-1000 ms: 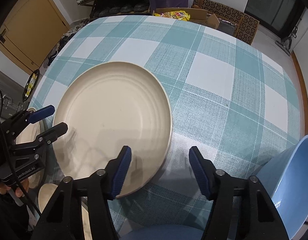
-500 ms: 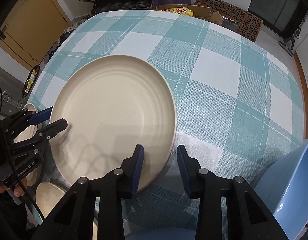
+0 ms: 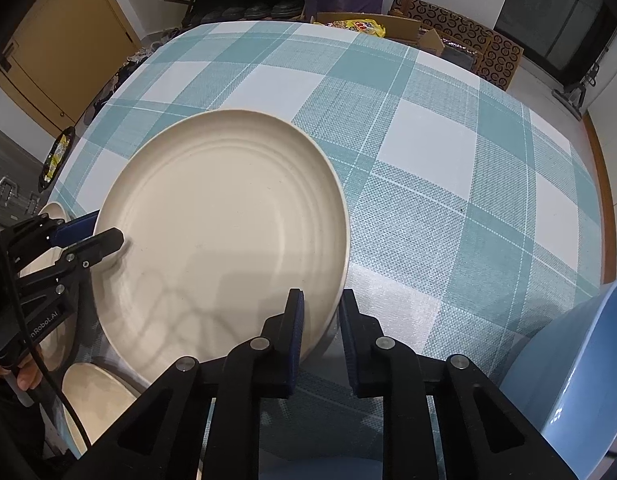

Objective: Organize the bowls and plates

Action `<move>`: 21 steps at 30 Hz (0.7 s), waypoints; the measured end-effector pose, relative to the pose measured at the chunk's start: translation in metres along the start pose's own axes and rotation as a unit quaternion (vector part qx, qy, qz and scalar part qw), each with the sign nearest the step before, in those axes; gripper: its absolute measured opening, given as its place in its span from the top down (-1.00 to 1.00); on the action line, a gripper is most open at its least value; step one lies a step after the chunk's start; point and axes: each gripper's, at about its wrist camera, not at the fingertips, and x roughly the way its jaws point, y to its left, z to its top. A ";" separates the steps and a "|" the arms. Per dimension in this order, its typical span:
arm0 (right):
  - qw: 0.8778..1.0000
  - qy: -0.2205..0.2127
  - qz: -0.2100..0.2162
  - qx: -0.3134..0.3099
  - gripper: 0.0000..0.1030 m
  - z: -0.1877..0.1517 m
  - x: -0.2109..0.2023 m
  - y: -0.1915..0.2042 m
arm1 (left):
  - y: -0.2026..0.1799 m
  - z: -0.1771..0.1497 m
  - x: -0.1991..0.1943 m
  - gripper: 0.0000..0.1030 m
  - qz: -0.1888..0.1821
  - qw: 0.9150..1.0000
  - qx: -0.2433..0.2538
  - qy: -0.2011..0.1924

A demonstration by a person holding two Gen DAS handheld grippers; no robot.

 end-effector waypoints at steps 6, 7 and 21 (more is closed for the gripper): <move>1.000 -0.013 -0.010 -0.006 0.70 -0.001 -0.006 0.002 | -0.001 0.000 -0.006 0.54 0.002 1.000 0.001 -0.008; 1.000 -0.014 -0.012 -0.008 0.71 -0.002 -0.007 0.003 | -0.001 0.000 -0.006 0.54 0.003 1.000 0.001 -0.009; 0.998 -0.060 -0.019 -0.024 0.72 -0.009 -0.025 0.012 | 0.004 -0.003 -0.026 0.54 0.001 0.999 -0.017 -0.036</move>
